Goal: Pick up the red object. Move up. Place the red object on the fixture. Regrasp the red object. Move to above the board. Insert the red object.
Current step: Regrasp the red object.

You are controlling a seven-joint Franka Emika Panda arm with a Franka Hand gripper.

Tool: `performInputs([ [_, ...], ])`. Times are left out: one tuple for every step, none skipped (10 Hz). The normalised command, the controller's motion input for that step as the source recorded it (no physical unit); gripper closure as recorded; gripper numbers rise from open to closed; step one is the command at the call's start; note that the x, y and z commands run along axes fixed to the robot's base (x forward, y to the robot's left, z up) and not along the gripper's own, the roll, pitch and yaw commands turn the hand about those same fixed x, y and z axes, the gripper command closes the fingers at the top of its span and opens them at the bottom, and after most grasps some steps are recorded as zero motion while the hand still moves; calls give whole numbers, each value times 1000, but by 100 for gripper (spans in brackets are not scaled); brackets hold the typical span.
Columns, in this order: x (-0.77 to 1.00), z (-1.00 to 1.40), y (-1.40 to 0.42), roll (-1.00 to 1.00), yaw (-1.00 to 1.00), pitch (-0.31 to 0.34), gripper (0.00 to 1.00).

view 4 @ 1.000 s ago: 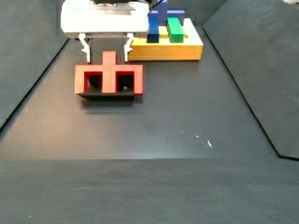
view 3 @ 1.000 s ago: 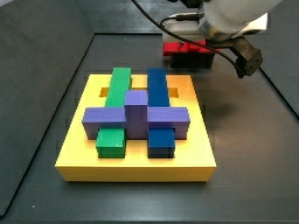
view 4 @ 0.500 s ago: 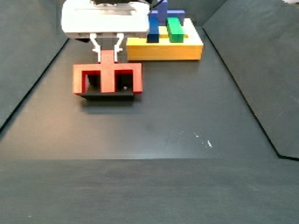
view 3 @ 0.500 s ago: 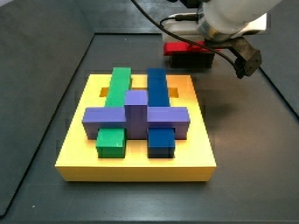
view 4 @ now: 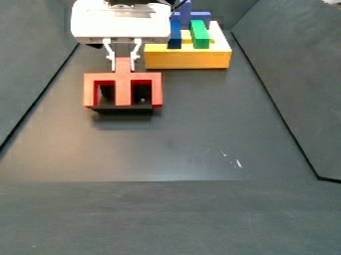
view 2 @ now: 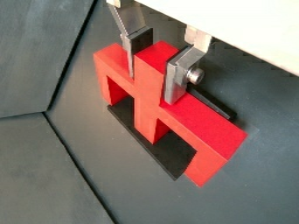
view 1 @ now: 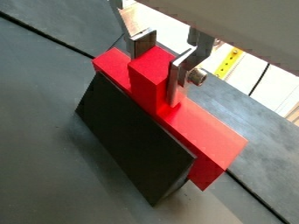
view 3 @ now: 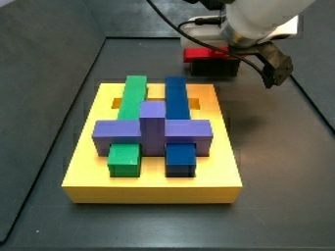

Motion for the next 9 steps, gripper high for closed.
performInputs([
  [0,0,0,0,0,0,100],
  [0,0,0,0,0,0,100],
  [0,0,0,0,0,0,100],
  [0,0,0,0,0,0,100],
  [0,0,0,0,0,0,100],
  [0,0,0,0,0,0,100],
  [0,0,0,0,0,0,100],
  [0,0,0,0,0,0,100],
  [0,0,0,0,0,0,100],
])
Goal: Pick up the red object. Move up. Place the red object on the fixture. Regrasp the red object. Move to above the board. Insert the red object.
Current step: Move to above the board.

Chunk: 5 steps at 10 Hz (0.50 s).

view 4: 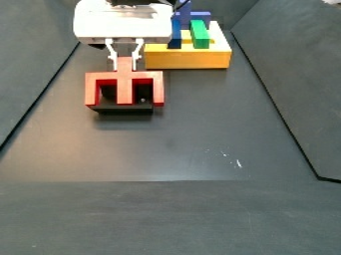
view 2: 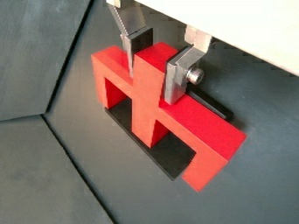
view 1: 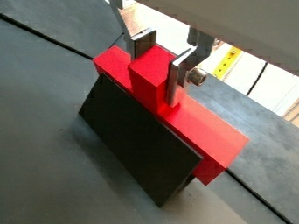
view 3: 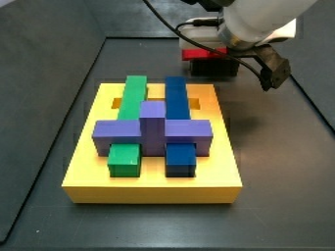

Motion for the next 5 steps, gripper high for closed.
performInputs([
  [0,1400,0,0,0,0,100],
  [-29,1400,-1,15,35,45,100],
  [-50,1400,0,-19,21,53,100],
  [-53,1400,21,-33,33,6,100],
  [-42,1400,4,-6,31,10,100],
])
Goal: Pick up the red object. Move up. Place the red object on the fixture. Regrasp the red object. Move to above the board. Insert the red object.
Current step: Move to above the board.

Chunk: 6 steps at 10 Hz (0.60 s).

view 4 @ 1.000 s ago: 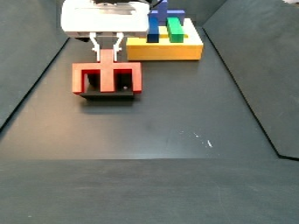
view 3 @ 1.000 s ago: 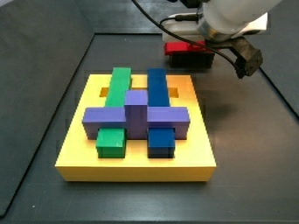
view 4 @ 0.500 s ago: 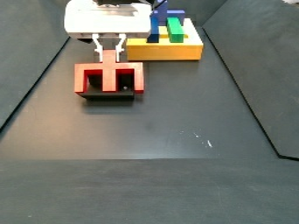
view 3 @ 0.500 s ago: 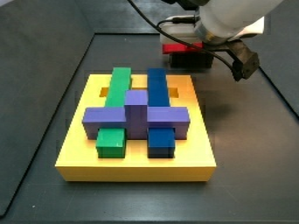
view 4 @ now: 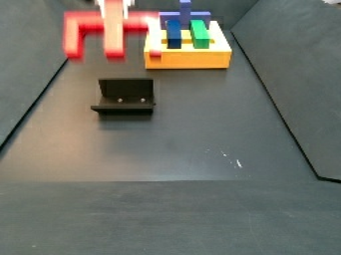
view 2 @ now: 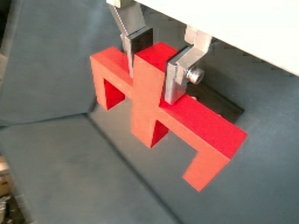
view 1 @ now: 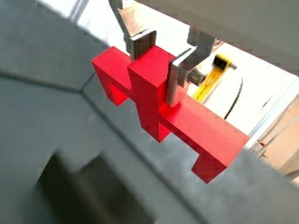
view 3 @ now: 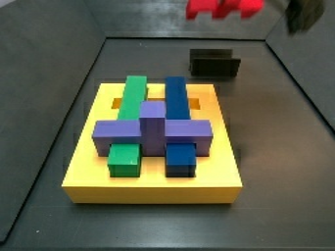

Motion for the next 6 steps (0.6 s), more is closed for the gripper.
performInputs([
  [-43,1400,-1,0,27,13,100],
  [-34,1400,12,-16,19,17,100],
  [-7,719,-9,-18,10,24,100],
  [28,239,1,14,11,33,100],
  [-973,293,-1400,-1000,-110,46,100],
  [-985,296,-1400,-1000,-109,42,100],
])
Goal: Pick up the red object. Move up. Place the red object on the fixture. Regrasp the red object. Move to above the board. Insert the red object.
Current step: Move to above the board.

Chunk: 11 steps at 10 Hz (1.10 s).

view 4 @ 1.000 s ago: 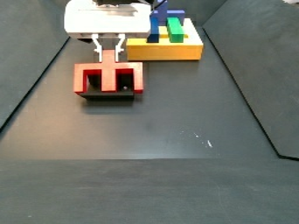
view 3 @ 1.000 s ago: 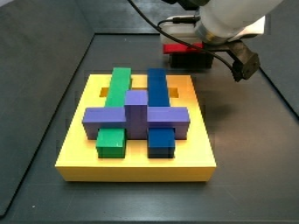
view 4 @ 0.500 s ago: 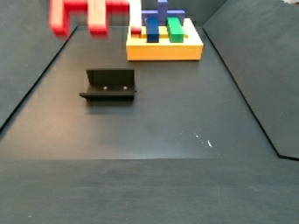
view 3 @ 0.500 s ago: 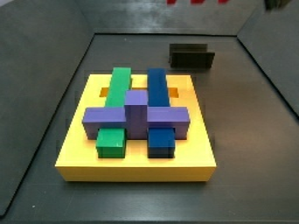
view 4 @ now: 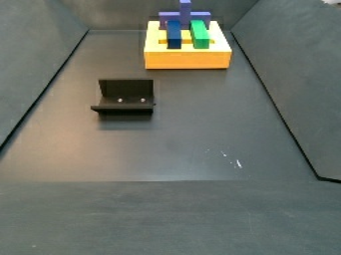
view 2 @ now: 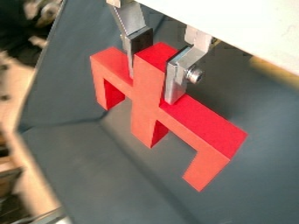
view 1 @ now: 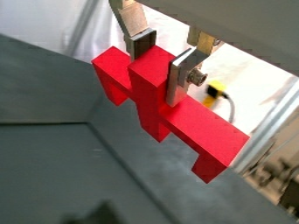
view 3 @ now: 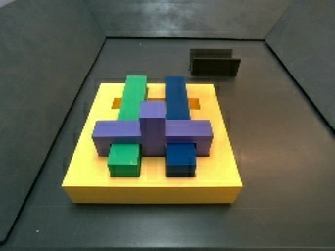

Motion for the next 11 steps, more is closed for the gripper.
performInputs([
  [-1089,304,-1400,-1000,-99,25,100],
  [-1093,281,-1400,-1000,-95,28,100],
  [-1109,298,-1400,-1000,-96,33,100],
  [-1127,299,-1400,-1000,-93,34,100],
  [-420,96,-454,-1000,-85,37,100],
  [-230,38,-211,-1000,-84,42,100],
  [-50,7,-20,-1000,-74,52,100],
  [-75,26,-36,-1000,-71,30,100],
  [-93,7,5,-929,-54,-4,100],
  [-78,6,31,-664,-29,-23,100],
  [-66,5,28,-466,-18,-33,100],
])
